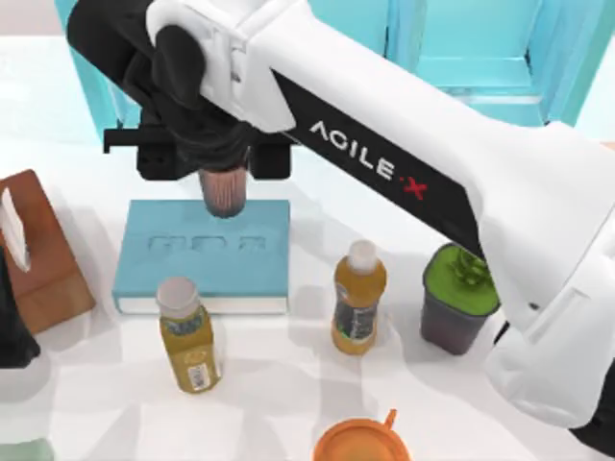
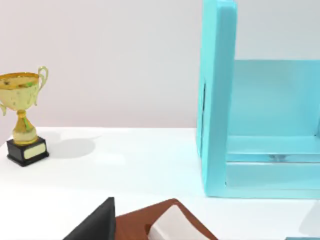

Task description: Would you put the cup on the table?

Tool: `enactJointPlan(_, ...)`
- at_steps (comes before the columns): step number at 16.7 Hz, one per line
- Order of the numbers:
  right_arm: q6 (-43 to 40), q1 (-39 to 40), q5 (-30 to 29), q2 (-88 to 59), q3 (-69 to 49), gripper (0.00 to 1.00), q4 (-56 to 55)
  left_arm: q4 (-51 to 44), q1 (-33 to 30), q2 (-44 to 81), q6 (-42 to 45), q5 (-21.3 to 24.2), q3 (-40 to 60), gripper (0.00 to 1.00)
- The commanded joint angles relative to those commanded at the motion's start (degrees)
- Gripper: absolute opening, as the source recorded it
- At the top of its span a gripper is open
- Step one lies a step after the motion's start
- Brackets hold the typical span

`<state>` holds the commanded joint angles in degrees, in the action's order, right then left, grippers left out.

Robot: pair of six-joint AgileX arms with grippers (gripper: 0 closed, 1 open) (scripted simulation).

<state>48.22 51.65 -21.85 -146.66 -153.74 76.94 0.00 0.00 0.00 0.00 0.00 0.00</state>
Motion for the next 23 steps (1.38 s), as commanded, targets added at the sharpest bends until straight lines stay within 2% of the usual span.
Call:
enactJointPlan(8,-4.36,-4.47,1.02,20.67,37.1,0.0,-14.35,0.0,0.0,0.0,0.0,0.0,0.0,1.0)
enactJointPlan(12,-5.9,-6.35,1.27,28.97,50.4,0.0,-20.22,0.0,0.0,0.0,0.0,0.0,0.0,1.0)
enactJointPlan(23,-6.94,-7.17,1.42,30.37,55.63,0.0,-25.54,0.0,0.0,0.0,0.0,0.0,0.0,1.0)
